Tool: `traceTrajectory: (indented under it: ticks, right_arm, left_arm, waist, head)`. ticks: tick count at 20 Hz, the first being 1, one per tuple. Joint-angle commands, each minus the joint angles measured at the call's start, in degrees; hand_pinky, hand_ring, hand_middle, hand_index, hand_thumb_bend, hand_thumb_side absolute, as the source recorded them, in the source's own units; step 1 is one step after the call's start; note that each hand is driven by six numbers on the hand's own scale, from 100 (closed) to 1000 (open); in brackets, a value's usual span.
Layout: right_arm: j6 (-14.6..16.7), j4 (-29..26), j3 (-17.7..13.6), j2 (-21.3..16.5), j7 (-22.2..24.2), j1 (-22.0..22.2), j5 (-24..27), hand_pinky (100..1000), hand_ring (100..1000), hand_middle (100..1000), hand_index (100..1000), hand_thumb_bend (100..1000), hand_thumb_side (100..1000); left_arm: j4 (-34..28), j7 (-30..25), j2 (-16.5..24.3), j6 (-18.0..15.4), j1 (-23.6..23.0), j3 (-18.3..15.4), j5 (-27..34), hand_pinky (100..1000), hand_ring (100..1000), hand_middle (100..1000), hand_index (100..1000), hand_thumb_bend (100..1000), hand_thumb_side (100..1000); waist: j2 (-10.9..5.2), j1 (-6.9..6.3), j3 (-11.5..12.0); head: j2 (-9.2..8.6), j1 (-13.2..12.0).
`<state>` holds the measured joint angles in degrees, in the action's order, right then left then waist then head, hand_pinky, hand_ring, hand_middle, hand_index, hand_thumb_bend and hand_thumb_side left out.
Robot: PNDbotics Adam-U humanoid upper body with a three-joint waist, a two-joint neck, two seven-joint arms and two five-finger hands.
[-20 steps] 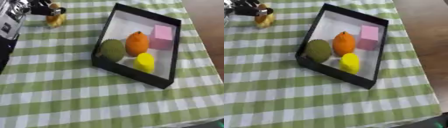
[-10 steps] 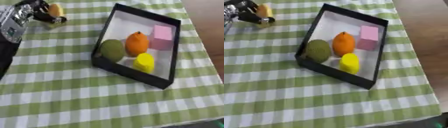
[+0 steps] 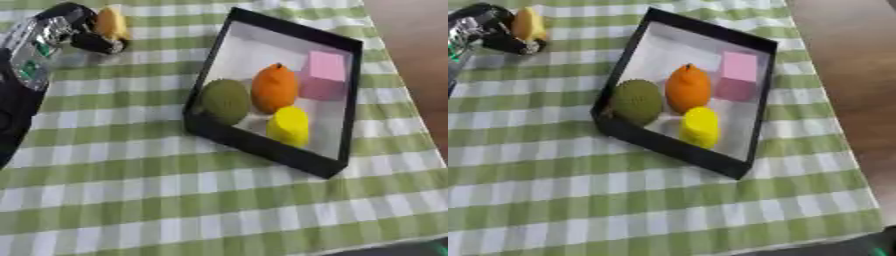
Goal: Pick up objects on the table and place them in the box.
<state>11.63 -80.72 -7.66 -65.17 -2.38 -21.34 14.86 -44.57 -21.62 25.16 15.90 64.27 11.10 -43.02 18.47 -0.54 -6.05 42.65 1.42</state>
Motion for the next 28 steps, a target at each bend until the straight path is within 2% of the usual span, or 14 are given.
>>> traceTrajectory:
  ticks: [1,2,5,9,10,13,28]
  right_arm:
    - [0.1,0.3,-0.7,-2.0,0.1,-0.3,-0.4,867,877,774,839,100,443]
    - [0.1,0.4,-0.7,-2.0,0.1,-0.3,-0.4,868,877,774,839,100,444]
    - [0.1,0.6,-0.6,-2.0,0.2,-0.2,-0.5,868,877,774,839,100,444]
    - [0.2,0.8,-0.6,-2.1,0.3,-0.2,-0.4,868,877,774,839,100,444]
    - [0.1,0.8,-0.6,-2.1,0.3,-0.1,-0.4,868,878,774,839,100,444]
    - [0.2,1.0,-0.5,-2.3,0.5,0.0,-0.3,868,877,775,839,100,445]
    - [0.7,1.5,-0.5,-3.2,0.8,0.6,1.2,868,876,775,839,100,444]
  left_arm:
    - [-0.2,0.2,0.5,0.4,0.7,-0.4,0.9,800,775,708,776,152,255]
    - [-0.3,0.1,0.5,0.6,0.7,-0.3,1.3,799,773,706,773,100,217]
    - [-0.9,-0.2,0.6,1.2,0.6,0.1,2.6,797,772,706,770,100,144]
    - [-1.6,-0.6,0.8,1.7,0.5,0.6,3.7,798,771,707,770,100,143]
    - [-2.0,-0.8,0.9,1.6,0.6,0.8,3.9,801,774,715,781,100,192]
    - [-3.4,-1.4,1.2,1.4,0.6,1.4,4.7,802,776,720,786,100,216]
    - [-8.9,1.1,3.0,1.7,0.6,2.7,1.8,801,788,742,818,100,211]
  waist:
    - [-0.95,-0.62,-0.1]
    - [-1.0,-0.64,-0.1]
    - [-1.25,-0.71,0.0]
    - [-1.42,-0.73,0.0]
    - [-1.66,-0.73,0.1]
    - [-2.22,-0.75,0.3]
    - [-5.31,-0.23,1.3]
  head:
    - [-0.64,-0.1]
    - [-0.62,-0.1]
    - [-0.52,0.0]
    - [-0.46,0.1]
    - [-0.33,0.2]
    - [-0.02,0.4]
    - [1.34,1.0]
